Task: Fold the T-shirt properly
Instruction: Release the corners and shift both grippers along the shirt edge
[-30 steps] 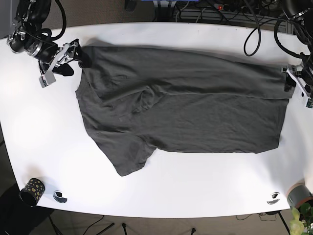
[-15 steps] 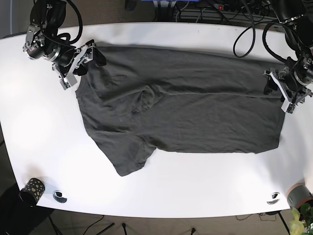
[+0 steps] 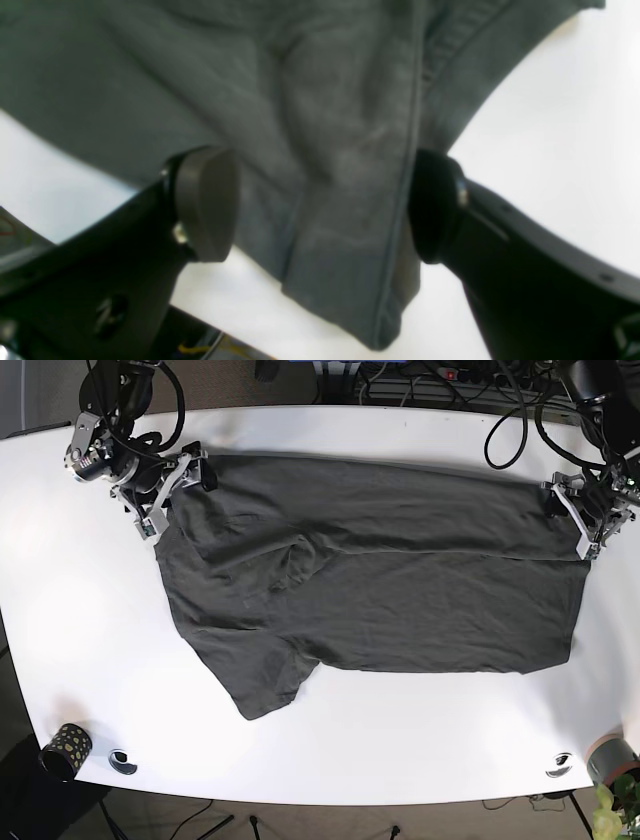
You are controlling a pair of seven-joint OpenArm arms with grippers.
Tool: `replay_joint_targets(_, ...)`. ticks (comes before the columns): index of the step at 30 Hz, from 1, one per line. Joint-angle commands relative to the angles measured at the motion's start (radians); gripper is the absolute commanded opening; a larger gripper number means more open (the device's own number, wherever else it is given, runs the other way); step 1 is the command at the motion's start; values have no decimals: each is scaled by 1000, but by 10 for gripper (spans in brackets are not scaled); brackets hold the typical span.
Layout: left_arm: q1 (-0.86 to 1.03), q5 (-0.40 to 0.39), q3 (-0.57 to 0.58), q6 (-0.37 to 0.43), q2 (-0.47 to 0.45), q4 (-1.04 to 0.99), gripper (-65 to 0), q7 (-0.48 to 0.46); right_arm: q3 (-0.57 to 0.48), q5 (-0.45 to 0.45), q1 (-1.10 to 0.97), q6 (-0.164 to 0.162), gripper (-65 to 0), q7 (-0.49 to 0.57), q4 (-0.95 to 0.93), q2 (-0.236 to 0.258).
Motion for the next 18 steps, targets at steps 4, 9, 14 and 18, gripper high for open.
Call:
replay_joint_targets(4,79,14,-9,-1,-17,11,-278,18,4,4,-40,5,-155,-9,9,24)
replay_joint_targets(9,174,13,-27,-1,-15,51,-278,16,8,5,-106,5,-155,-9,81,33)
replay_joint_targets(14,246,13,-53,-1,0,166,-278,16,15,5,-150,5,-155,-9,167,35)
replay_joint_targets(18,252,18,-56,-1,22,266,-278,19,24,5,-161,5,-155,-16,231,35)
